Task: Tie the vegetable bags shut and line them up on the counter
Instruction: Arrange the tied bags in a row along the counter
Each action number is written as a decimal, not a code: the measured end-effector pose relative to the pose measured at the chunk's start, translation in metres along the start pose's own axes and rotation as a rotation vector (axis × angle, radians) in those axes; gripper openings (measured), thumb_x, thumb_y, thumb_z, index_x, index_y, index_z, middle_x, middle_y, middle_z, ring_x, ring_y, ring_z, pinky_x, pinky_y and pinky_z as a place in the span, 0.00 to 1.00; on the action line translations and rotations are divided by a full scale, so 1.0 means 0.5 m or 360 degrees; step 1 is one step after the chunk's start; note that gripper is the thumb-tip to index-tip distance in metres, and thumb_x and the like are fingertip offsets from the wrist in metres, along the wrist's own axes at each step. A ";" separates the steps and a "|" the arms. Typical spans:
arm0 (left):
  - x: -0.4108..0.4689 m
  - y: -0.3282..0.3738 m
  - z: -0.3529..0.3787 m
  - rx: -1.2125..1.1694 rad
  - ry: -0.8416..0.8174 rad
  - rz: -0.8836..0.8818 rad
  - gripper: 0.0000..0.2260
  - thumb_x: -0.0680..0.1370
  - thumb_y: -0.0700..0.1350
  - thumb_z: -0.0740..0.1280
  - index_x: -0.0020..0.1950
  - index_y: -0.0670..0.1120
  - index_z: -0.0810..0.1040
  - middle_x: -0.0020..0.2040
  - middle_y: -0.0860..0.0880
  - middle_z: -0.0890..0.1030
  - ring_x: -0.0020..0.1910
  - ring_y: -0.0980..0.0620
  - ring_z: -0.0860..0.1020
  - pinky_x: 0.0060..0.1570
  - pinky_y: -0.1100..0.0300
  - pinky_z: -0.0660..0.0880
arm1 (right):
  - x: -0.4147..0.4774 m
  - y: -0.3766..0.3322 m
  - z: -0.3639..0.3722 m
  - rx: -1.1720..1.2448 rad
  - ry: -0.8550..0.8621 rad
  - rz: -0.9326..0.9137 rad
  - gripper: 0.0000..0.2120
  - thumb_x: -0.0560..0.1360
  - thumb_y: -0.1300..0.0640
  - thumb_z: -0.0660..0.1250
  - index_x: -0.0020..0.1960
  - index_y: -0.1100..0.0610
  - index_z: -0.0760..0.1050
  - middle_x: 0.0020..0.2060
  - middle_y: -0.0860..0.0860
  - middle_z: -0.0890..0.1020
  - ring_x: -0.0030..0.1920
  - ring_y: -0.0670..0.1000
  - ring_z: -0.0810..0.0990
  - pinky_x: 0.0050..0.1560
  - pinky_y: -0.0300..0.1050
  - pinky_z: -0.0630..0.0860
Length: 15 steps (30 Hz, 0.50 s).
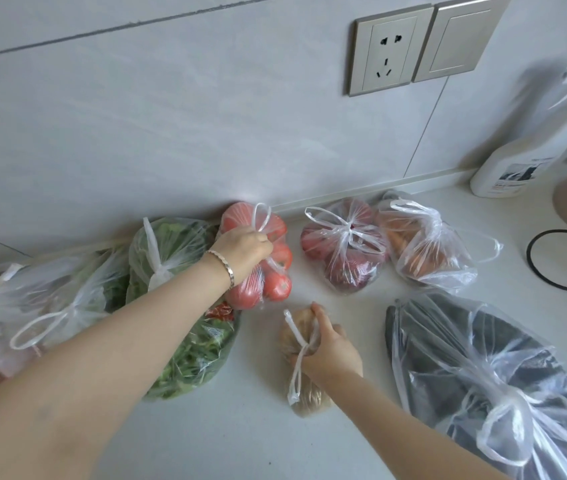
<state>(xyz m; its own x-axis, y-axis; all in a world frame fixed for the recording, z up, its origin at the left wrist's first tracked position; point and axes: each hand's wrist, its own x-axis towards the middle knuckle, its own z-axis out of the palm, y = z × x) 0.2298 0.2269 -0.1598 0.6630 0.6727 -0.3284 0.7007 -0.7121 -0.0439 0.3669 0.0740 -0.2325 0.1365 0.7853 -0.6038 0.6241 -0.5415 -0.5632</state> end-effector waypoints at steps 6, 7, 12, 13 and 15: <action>0.007 0.004 0.020 0.0167 0.0182 0.0005 0.19 0.42 0.33 0.79 0.22 0.45 0.74 0.21 0.51 0.74 0.20 0.52 0.73 0.20 0.69 0.65 | 0.002 -0.062 0.075 0.0121 -0.0067 -0.0052 0.38 0.69 0.62 0.61 0.72 0.37 0.50 0.60 0.51 0.71 0.53 0.56 0.78 0.51 0.50 0.79; 0.013 0.005 0.027 0.0187 0.0188 -0.0032 0.17 0.44 0.32 0.78 0.24 0.45 0.75 0.23 0.50 0.75 0.22 0.51 0.74 0.21 0.68 0.67 | 0.003 -0.073 0.086 0.0120 -0.0075 -0.0078 0.38 0.69 0.62 0.61 0.72 0.39 0.51 0.60 0.51 0.71 0.54 0.56 0.78 0.53 0.50 0.78; 0.011 0.017 0.047 0.0235 0.0146 -0.0182 0.08 0.68 0.35 0.71 0.45 0.42 0.80 0.44 0.47 0.82 0.43 0.46 0.79 0.41 0.58 0.75 | 0.013 -0.102 0.097 0.0261 -0.0052 -0.0169 0.30 0.68 0.56 0.70 0.66 0.48 0.63 0.61 0.50 0.68 0.53 0.55 0.78 0.52 0.48 0.77; 0.006 0.014 0.050 0.0254 0.0017 -0.0273 0.09 0.74 0.36 0.65 0.53 0.43 0.78 0.52 0.47 0.80 0.51 0.46 0.77 0.48 0.56 0.73 | 0.010 -0.099 0.094 0.0291 -0.0107 -0.0149 0.30 0.68 0.56 0.70 0.67 0.48 0.62 0.61 0.50 0.68 0.55 0.55 0.77 0.54 0.48 0.76; -0.004 0.009 0.051 0.0182 -0.0119 -0.0441 0.13 0.78 0.40 0.59 0.61 0.45 0.73 0.60 0.48 0.76 0.59 0.46 0.73 0.57 0.54 0.71 | 0.002 -0.096 0.066 0.0285 -0.0333 -0.0146 0.37 0.67 0.53 0.73 0.70 0.49 0.58 0.64 0.52 0.67 0.60 0.55 0.74 0.61 0.50 0.74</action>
<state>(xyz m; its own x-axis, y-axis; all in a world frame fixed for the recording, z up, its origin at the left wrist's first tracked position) 0.2248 0.2171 -0.1833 0.4268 0.8307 -0.3575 0.8150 -0.5246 -0.2461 0.3118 0.0907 -0.2247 -0.0877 0.7645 -0.6387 0.4780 -0.5302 -0.7003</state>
